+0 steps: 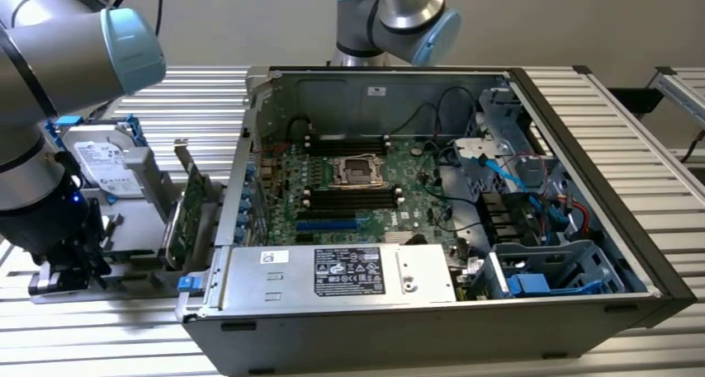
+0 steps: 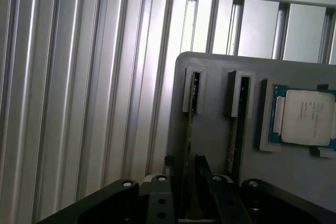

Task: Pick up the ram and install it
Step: 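Pick up the ram and move it above insertion slot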

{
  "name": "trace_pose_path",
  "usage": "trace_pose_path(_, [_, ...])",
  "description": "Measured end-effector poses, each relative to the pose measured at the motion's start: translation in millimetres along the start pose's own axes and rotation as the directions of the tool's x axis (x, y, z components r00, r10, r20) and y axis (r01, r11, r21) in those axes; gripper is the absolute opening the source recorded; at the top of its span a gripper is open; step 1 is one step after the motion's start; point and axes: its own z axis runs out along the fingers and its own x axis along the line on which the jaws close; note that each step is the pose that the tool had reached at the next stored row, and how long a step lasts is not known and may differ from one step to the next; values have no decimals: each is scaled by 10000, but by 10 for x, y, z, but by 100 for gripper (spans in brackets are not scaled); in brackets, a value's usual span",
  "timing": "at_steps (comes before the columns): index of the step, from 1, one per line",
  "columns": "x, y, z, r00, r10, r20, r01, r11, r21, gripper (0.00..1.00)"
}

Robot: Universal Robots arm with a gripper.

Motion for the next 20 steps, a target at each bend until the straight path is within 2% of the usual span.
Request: trace_pose_path(20, [-2,7,20,10000,84,5,-84,10000,-17,30])
